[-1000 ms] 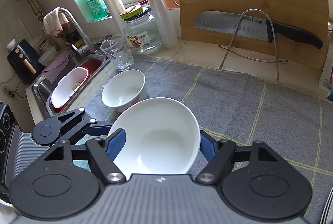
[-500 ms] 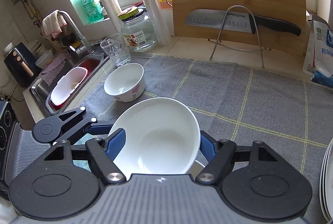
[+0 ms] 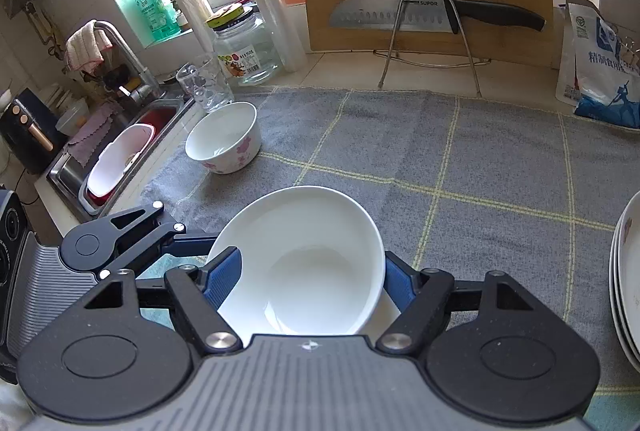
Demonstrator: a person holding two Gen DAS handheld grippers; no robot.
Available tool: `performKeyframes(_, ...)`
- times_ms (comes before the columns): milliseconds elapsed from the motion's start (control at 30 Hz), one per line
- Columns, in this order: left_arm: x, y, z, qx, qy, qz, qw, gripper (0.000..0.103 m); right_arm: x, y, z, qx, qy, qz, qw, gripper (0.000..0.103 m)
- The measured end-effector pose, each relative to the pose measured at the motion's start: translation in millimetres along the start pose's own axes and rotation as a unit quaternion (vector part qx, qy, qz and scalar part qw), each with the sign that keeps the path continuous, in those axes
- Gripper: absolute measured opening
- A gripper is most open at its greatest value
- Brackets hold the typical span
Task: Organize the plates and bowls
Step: 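Carry the bowl with the right tool and lower it into the first bowl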
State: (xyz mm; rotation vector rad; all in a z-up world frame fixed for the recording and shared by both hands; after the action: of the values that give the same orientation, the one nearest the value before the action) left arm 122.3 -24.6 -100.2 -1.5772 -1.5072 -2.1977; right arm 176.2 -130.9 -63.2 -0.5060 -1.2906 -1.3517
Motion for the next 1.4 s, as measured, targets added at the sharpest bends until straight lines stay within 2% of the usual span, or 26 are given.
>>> performKeyframes(400, -10, -8, -9, -0.011, -0.021, 0.025, 0.9994, 0.088, -6, -14, -9, -0.021, -0.003, 0.012, 1.000, 0.081)
performKeyframes(1133, -15, -9, -9, -0.021, -0.023, 0.038, 0.9988, 0.089, -16, -19, -9, -0.015, -0.015, 0.021, 1.000, 0.083)
performKeyframes(1200, -16, -10, -10, -0.025, -0.022, 0.039, 0.9987, 0.093, -15, -18, -8, -0.013, -0.018, 0.017, 1.000, 0.090)
performKeyframes(1300, -16, -12, -9, -0.026, -0.026, 0.038, 0.9986, 0.094, -12, -15, -7, -0.012, -0.014, 0.002, 1.000, 0.101)
performKeyframes(1400, -14, -14, -7, -0.023, -0.028, 0.037, 0.9986, 0.095, -8, -11, -5, -0.005, -0.020, -0.009, 1.000, 0.103)
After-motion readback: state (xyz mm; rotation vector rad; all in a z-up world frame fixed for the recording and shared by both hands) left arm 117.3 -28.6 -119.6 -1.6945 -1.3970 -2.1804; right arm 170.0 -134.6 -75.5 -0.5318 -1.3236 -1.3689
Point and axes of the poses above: each gripper's, at about its wrist camera, not at the fingertips, and x roughly against the way its jaws point, z to its left, y to its top, the point moved 7 cm from there along -x, roughly the way its jaws point, and after that the axes turned 13 degrees about z, right-handed, at the moved point
